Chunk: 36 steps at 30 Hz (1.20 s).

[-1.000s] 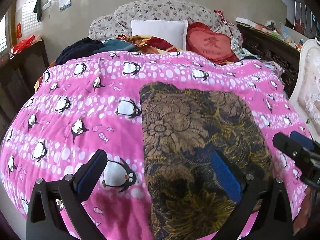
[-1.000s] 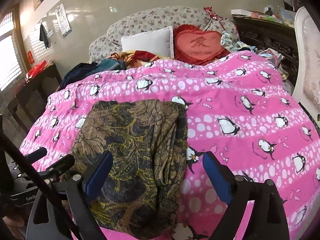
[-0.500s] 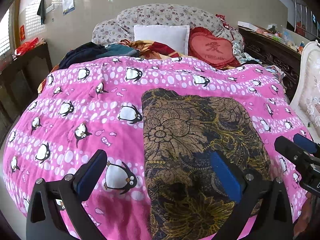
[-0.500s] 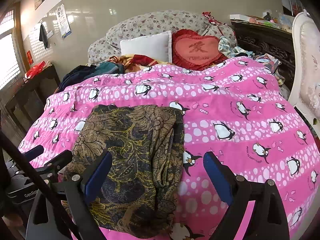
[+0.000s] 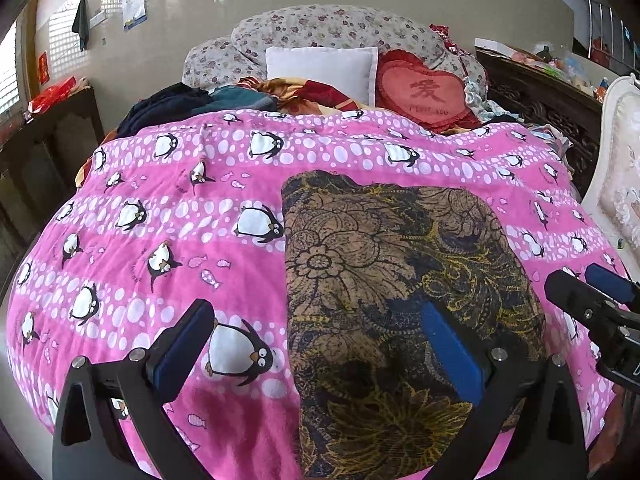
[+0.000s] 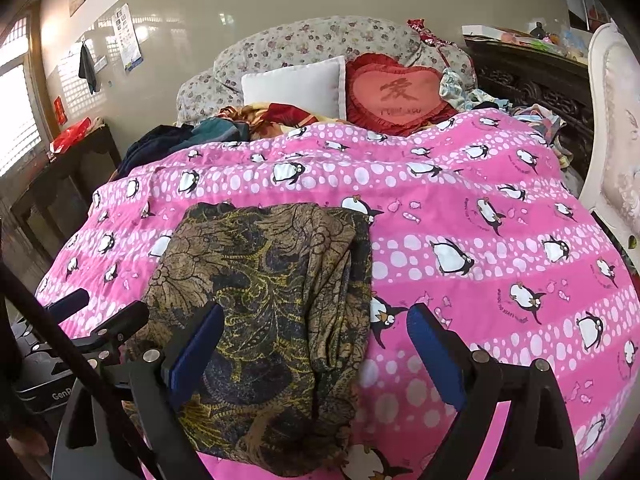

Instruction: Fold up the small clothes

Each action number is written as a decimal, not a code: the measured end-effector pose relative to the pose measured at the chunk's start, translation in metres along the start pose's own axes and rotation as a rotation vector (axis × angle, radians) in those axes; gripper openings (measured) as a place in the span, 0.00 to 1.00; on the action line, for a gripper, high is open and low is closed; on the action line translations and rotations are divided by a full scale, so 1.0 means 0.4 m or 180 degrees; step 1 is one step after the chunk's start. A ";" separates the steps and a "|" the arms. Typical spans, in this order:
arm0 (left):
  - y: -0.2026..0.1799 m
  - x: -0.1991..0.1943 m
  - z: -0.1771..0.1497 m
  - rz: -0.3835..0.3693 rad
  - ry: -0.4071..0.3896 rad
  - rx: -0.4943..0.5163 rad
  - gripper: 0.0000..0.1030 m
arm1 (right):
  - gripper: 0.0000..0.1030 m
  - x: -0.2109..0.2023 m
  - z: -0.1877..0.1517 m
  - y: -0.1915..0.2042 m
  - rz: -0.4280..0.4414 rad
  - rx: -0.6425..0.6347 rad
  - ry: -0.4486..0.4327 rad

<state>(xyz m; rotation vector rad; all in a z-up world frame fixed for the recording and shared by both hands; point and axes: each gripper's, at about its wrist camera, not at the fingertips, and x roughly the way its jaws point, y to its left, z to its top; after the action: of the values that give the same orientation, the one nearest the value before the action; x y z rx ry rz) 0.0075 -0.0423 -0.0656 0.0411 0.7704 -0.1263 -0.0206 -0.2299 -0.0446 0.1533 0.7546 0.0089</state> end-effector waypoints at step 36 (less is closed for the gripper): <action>0.005 0.026 -0.009 -0.0017 0.0090 0.0037 1.00 | 0.92 0.026 -0.010 0.011 0.0005 -0.0031 0.0107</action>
<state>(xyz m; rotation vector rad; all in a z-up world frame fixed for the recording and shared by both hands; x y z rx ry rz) 0.0125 -0.0411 -0.0754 0.0519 0.7981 -0.1354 -0.0156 -0.2245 -0.0539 0.1446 0.7878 0.0166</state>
